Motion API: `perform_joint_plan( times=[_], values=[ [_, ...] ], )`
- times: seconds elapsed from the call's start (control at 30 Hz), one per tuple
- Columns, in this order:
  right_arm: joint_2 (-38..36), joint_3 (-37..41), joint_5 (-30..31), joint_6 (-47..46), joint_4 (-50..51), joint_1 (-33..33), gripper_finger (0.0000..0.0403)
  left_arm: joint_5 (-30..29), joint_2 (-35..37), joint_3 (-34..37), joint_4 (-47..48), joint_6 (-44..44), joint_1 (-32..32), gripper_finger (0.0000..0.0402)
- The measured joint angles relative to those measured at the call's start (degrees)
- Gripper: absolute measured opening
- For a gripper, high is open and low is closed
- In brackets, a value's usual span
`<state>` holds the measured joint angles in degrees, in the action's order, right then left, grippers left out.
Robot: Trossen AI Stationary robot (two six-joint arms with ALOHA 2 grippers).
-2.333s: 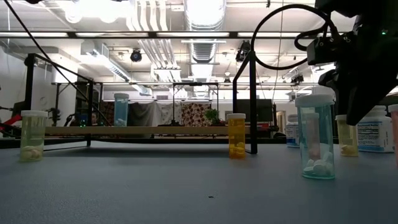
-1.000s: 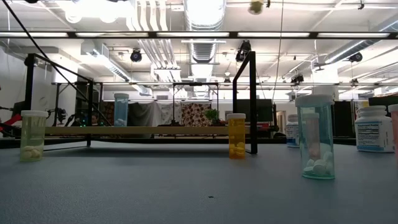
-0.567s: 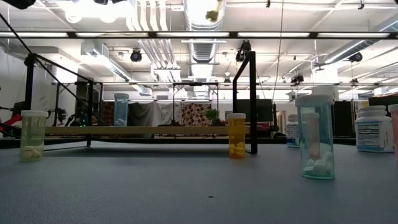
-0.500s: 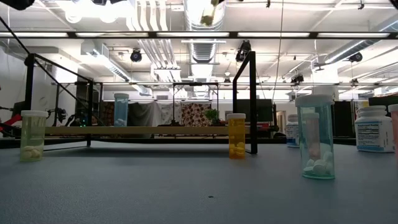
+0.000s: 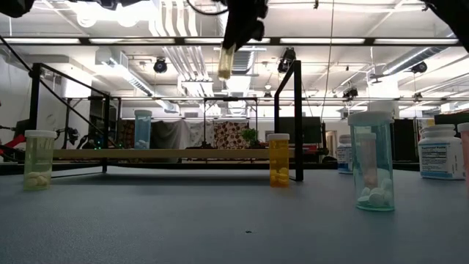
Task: Pick and place medicine bottles onto shelf by color
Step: Put the right yellow pill bottle on the shelf
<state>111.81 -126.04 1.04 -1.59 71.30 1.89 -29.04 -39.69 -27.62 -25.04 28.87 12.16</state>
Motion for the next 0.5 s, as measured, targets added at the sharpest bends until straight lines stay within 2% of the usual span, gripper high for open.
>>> perform_joint_plan(
  times=[0.23,0.5],
  values=[
    [3.6,0.0,0.0,2.7,0.0,-0.1,0.0118,0.0,-0.1,0.0,0.0,0.0,0.0,0.0226],
    [3.0,3.7,-1.1,3.7,-3.4,-0.1,0.0118,0.0,-0.2,0.0,-0.1,0.0,0.0,0.0226]
  ],
)
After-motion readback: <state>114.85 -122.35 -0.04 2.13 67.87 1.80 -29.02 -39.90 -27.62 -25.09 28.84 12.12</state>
